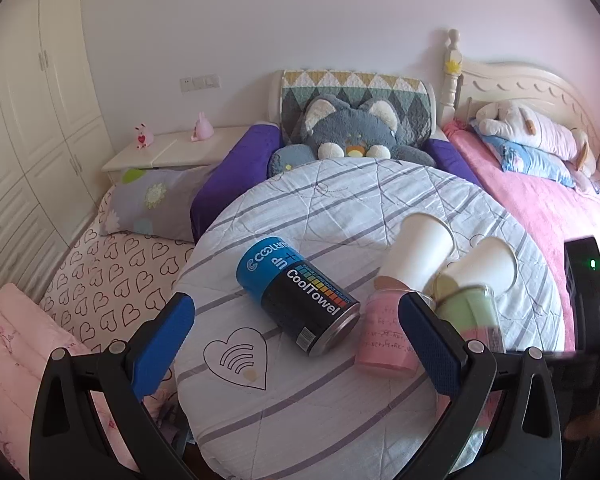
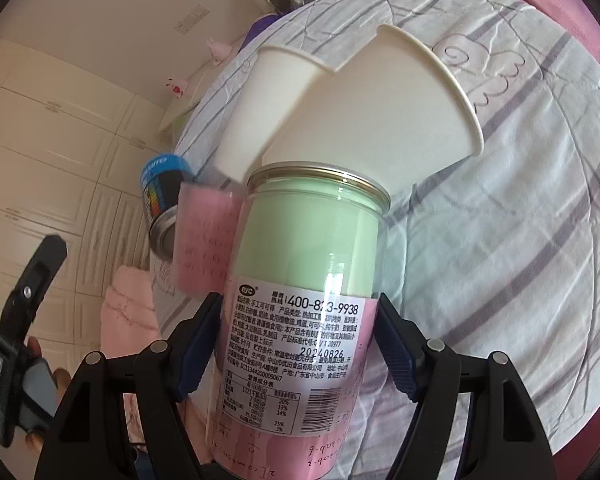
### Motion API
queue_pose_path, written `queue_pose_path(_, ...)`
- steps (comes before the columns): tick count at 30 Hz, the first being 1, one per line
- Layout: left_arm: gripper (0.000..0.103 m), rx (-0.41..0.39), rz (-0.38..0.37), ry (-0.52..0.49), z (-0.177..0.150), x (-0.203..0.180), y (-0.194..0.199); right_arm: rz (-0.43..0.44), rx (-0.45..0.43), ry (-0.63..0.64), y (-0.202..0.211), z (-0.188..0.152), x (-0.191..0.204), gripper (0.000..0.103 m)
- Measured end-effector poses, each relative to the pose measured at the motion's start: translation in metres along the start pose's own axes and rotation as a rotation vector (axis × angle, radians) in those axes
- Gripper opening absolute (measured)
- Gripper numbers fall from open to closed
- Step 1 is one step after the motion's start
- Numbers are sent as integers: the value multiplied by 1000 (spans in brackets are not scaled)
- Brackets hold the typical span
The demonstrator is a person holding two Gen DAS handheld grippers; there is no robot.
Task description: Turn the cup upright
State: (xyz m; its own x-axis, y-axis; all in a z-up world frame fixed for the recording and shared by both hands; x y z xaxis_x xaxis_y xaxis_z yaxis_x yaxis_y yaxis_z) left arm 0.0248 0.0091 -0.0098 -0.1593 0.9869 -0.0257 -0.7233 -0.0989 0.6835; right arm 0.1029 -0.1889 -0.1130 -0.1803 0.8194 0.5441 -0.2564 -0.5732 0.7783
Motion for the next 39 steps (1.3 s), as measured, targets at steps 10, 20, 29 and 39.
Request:
queue_pose_path(10, 103, 29, -27, -45, -6, -31, -5, 38, 25, 15, -7, 4, -4, 75)
queue_pose_path(20, 103, 75, -70, -87, -13, -68, -5, 30, -7, 98, 6, -7, -1, 80)
queue_pose_path(29, 103, 103, -99, -120, -21, -98, -2, -72, -142, 170, 52, -28, -4, 81)
queue_pose_path(39, 103, 192, -173, -160, -35, -136, -9, -106, -202, 201, 79, -48, -25, 81)
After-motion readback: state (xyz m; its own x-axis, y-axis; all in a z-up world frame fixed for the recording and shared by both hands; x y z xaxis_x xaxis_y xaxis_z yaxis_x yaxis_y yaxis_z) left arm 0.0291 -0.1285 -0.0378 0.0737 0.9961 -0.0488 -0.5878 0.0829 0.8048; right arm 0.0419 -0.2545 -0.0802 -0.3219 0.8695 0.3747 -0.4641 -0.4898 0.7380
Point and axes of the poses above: each gripper's, at about its wrist camera, not at the fingertips, and y roughly against the way its jaws point, x to its left, z to its top, the point moved 1 cm from there along -y, roughly the way its jaws point, and after that the axes turned 5 degrees about y, right-handed, at the moved point
